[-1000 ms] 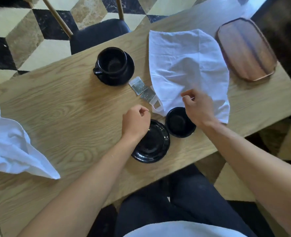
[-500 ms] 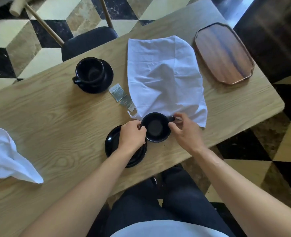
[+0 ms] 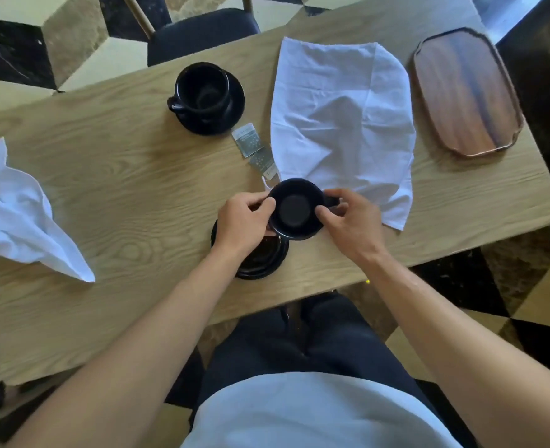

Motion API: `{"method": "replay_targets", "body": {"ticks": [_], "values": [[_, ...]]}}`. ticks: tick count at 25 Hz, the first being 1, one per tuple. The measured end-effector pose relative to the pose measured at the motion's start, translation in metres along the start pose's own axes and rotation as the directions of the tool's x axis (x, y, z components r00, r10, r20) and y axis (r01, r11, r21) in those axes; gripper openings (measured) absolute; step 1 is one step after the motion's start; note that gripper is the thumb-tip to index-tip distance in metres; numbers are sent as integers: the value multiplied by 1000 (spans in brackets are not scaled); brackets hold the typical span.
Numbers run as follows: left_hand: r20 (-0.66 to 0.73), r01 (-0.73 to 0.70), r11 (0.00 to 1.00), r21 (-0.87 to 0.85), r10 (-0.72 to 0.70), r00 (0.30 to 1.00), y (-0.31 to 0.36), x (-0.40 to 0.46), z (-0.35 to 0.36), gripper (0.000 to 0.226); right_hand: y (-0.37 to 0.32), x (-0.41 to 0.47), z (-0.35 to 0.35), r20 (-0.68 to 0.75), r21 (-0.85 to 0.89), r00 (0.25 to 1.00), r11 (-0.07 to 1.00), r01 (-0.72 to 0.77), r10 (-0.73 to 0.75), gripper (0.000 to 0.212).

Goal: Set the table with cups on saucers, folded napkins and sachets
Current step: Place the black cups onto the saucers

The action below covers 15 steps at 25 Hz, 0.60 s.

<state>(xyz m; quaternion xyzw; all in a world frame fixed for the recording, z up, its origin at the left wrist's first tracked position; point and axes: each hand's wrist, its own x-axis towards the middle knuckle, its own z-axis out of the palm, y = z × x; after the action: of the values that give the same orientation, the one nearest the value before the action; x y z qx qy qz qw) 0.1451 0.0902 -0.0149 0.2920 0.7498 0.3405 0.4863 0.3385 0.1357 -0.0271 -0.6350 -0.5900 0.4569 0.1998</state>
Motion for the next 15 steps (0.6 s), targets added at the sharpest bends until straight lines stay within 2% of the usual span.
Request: {"method": "replay_targets", "body": {"ticks": [3, 8, 11, 15], "values": [[-50, 37, 995, -98, -42, 998, -24, -9, -33, 20, -16, -11, 31, 58, 23, 998, 1000, 10, -12, 20], [-117, 107, 984, -144, -124, 985, -63, -25, -65, 21, -25, -30, 71, 171, 47, 985, 999, -6, -2, 20], [-156, 98, 983, -157, -123, 980, -75, -28, -68, 15, -21, -37, 79, 186, 42, 982, 998, -42, 34, 21], [-161, 126, 969, -212, -162, 974, -80, -24, -63, 18, -20, -36, 82, 182, 48, 982, 997, -60, 51, 21]]}}
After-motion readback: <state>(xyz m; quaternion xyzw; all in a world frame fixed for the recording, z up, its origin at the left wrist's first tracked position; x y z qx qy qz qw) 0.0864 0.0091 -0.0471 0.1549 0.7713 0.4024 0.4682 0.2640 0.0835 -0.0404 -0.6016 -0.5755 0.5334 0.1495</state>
